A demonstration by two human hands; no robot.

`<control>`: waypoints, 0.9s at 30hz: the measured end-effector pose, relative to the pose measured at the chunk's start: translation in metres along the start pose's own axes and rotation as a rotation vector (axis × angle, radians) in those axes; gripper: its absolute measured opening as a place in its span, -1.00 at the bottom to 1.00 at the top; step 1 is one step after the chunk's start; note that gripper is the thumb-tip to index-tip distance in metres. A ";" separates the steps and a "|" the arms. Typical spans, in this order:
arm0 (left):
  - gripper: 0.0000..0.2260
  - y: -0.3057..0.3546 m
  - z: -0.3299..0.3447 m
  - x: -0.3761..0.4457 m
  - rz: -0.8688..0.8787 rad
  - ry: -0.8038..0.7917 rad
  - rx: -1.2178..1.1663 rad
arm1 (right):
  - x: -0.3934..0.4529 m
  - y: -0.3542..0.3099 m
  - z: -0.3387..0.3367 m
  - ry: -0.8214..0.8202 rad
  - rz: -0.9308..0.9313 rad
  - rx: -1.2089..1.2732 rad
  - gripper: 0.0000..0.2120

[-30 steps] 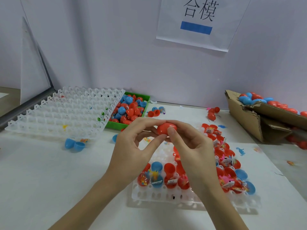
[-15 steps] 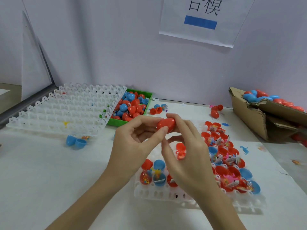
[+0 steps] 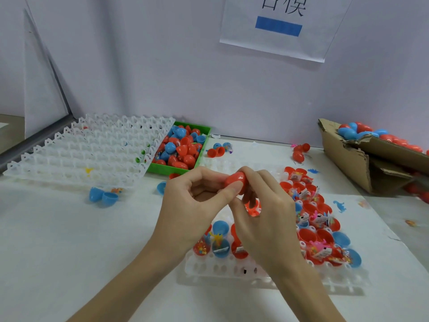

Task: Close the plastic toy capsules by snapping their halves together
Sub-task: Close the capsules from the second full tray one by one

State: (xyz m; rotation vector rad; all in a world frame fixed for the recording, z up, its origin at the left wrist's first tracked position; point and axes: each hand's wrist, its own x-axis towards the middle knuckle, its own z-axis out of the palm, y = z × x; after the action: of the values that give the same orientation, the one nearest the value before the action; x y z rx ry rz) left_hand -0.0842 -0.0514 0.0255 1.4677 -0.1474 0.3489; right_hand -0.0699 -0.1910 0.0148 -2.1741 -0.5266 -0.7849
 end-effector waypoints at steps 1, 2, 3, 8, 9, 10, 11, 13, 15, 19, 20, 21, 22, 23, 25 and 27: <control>-0.81 0.000 0.000 0.000 0.003 0.004 -0.002 | 0.000 0.000 0.001 0.002 -0.010 0.000 -0.68; -0.82 -0.001 -0.001 -0.001 0.013 0.011 0.002 | 0.000 -0.001 0.002 -0.003 -0.017 0.002 -0.66; -0.83 -0.001 -0.001 -0.001 0.027 0.019 0.017 | 0.000 -0.002 0.003 -0.014 -0.014 0.000 -0.63; -0.78 -0.005 0.000 -0.005 0.121 0.053 0.140 | 0.000 -0.004 0.006 -0.019 -0.010 -0.010 -0.64; -0.78 -0.006 0.001 -0.006 0.133 0.061 0.149 | 0.000 -0.004 0.005 -0.026 -0.003 0.010 -0.68; -0.78 -0.007 0.002 -0.007 0.143 0.070 0.154 | -0.001 -0.004 0.005 -0.037 0.001 0.031 -0.71; -0.78 -0.007 0.002 -0.008 0.148 0.076 0.153 | -0.001 -0.003 0.004 -0.049 0.000 0.045 -0.74; -0.78 -0.009 0.003 -0.009 0.145 0.078 0.147 | -0.002 -0.002 0.003 -0.063 -0.005 0.045 -0.77; -0.79 -0.009 0.003 -0.009 0.138 0.067 0.147 | -0.003 0.000 0.003 -0.068 -0.010 0.043 -0.76; -0.87 -0.006 0.004 -0.008 0.075 0.053 0.065 | -0.003 0.000 0.006 -0.025 -0.034 0.103 -0.71; -0.85 -0.005 0.002 -0.006 0.019 0.043 0.002 | -0.002 -0.001 0.007 0.000 -0.035 0.113 -0.69; -0.81 -0.003 0.000 -0.003 -0.049 0.023 -0.063 | -0.002 -0.002 0.008 0.018 -0.033 0.122 -0.67; -0.78 -0.002 -0.004 0.001 -0.113 -0.012 -0.115 | -0.001 -0.002 0.008 0.025 -0.031 0.140 -0.65; -0.76 0.000 -0.007 0.005 -0.162 -0.065 -0.164 | 0.000 -0.001 0.008 0.020 -0.030 0.167 -0.64; -0.72 0.002 -0.010 0.008 -0.225 -0.214 -0.311 | 0.001 -0.001 0.006 -0.005 -0.025 0.255 -0.66; -0.68 0.002 -0.009 0.008 -0.263 -0.330 -0.462 | 0.002 -0.001 0.004 -0.053 -0.020 0.373 -0.64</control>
State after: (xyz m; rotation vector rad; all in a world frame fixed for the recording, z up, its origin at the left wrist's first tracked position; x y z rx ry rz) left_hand -0.0782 -0.0413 0.0293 1.0576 -0.2763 -0.1402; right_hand -0.0676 -0.1875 0.0142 -1.8495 -0.6659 -0.5873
